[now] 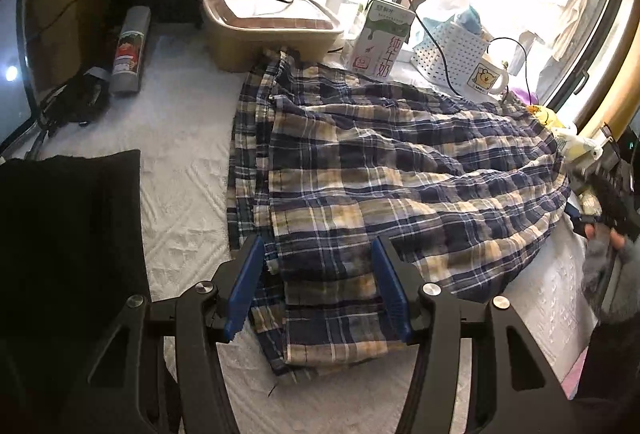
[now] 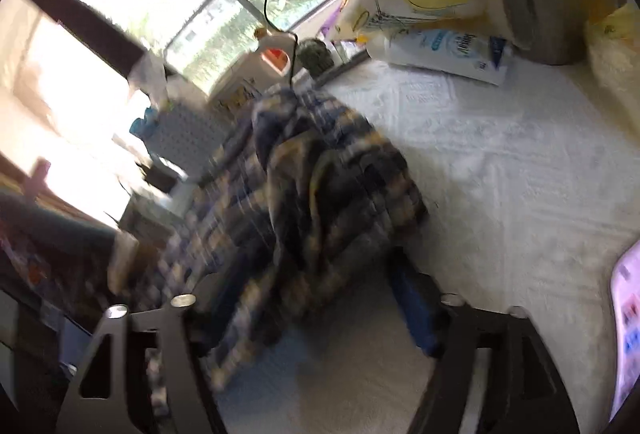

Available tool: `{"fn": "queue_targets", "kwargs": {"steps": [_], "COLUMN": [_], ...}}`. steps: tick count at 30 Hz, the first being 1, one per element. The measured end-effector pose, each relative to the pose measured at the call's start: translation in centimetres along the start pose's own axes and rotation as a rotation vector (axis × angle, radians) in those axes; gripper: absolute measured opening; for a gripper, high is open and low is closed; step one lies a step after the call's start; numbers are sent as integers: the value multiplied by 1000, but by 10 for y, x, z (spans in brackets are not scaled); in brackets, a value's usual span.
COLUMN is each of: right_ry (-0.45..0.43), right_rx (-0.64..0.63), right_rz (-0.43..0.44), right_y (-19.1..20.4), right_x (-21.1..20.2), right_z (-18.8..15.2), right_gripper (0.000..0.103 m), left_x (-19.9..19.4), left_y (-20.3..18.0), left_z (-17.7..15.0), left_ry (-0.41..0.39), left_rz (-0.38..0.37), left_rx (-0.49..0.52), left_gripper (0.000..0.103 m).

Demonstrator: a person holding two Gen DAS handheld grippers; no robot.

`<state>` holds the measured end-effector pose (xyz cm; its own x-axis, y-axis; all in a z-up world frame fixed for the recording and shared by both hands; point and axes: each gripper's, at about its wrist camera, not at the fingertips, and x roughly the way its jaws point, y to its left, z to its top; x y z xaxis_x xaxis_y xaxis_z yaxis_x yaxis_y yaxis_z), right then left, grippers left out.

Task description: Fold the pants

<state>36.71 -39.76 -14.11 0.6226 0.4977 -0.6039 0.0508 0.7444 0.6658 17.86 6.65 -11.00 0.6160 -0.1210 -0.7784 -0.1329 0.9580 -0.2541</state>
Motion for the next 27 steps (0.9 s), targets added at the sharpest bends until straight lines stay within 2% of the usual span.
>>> {"fn": "queue_targets", "kwargs": {"steps": [1, 4, 5, 6, 8, 9, 10, 11, 13, 14, 20, 27], "right_ry": [-3, 1, -11, -22, -24, -30, -38, -45, -76, -86, -171, -231], "right_rx": [22, 48, 54, 62, 65, 71, 77, 75, 44, 34, -87, -312], "right_rz": [18, 26, 35, 35, 13, 30, 57, 65, 63, 63, 56, 88], "right_y": [-1, 3, 4, 5, 7, 8, 9, 11, 19, 21, 63, 137], "right_x": [2, 15, 18, 22, 26, 27, 26, 24, 17, 13, -21, -48], "right_z": [5, 23, 26, 29, 32, 33, 33, 33, 33, 33, 31, 14], "right_gripper": [93, 93, 89, 82, 40, 34, 23, 18, 16, 15, 14, 14], "left_x": [-1, -8, -9, -11, -14, -15, -16, -17, -19, -20, -30, -39], "left_y": [1, 5, 7, 9, 12, 13, 15, 16, 20, 21, 26, 29], "left_z": [1, 3, 4, 4, 4, 4, 3, 3, 1, 2, 4, 7], "left_ry": [-3, -18, -22, -27, -39, -43, -44, -46, -55, -61, -88, -119], "left_rz": [-1, 2, 3, 7, 14, 16, 16, 17, 12, 10, 6, 36], "left_rx": [1, -3, -4, -5, -9, -14, -19, -26, -43, -50, -51, -11], "left_gripper": [56, 56, 56, 56, 56, 56, 56, 56, 72, 74, 74, 74]}}
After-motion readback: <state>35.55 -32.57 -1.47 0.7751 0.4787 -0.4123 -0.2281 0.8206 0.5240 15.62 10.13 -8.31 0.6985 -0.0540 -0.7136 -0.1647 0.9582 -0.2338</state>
